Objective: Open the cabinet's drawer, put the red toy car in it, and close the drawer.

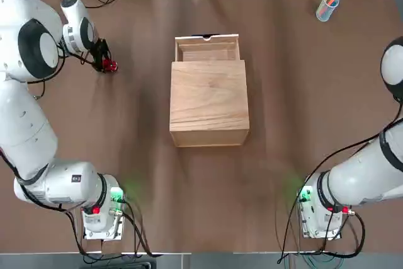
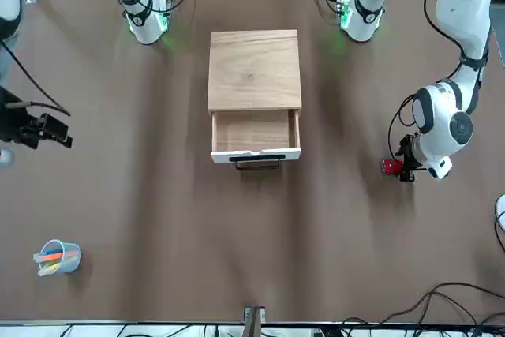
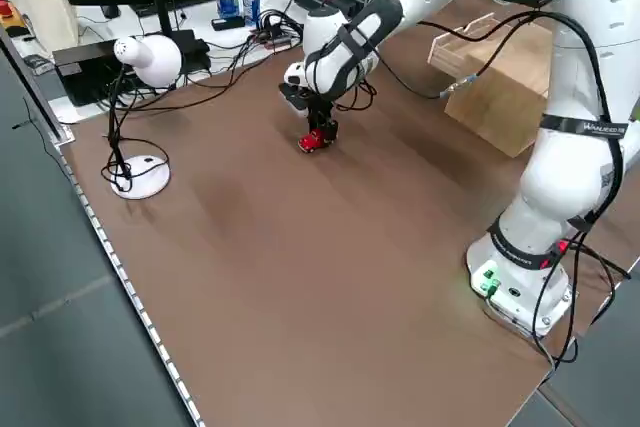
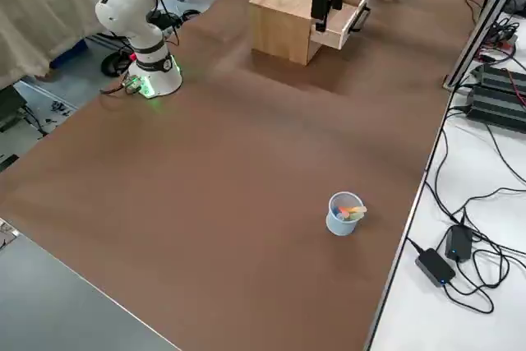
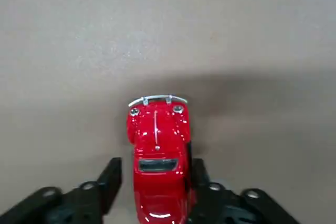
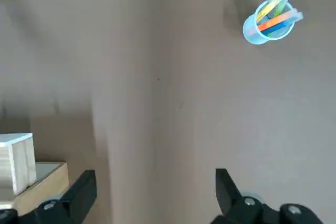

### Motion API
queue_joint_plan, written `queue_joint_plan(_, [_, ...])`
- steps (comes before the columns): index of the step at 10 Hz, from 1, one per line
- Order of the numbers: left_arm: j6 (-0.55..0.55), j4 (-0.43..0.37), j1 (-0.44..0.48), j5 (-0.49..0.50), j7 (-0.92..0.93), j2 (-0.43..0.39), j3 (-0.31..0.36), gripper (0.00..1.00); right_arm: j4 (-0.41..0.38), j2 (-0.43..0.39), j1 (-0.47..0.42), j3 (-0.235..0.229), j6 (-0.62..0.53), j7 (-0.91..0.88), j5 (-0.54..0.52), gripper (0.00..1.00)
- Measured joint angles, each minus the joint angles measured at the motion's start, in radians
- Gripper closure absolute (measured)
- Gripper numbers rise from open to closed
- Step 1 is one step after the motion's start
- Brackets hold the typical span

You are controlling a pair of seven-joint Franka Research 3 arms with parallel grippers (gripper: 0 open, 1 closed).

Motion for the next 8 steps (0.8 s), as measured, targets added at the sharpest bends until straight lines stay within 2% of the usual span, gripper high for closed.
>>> queue_joint_plan(1, [0.001,0.008,0.001,-0.001,-0.01,-0.003,0.0,0.56,-0.031,-0.022,-0.009,0.014,0.01,0.007,-0.004,0.0])
queue_joint_plan(3, [-0.01,0.034,-0.001,-0.001,-0.054,-0.039,-0.015,0.56,-0.069,-0.063,-0.021,0.011,0.012,0.008,-0.005,0.0])
queue_joint_plan(4, [-0.062,0.059,-0.003,-0.001,-0.08,-0.076,-0.042,0.56,-0.077,-0.075,-0.021,0.003,0.007,0.008,-0.005,0.0])
queue_joint_plan(6, [-0.23,0.148,-0.006,-0.001,-0.179,-0.15,-0.142,0.56,-0.083,-0.086,-0.012,-0.032,-0.03,0.004,-0.006,0.0])
queue_joint_plan(8, [-0.346,0.246,-0.021,0.008,-0.318,-0.17,-0.271,0.56,-0.084,-0.086,0.008,-0.063,-0.04,0.002,-0.006,0.0])
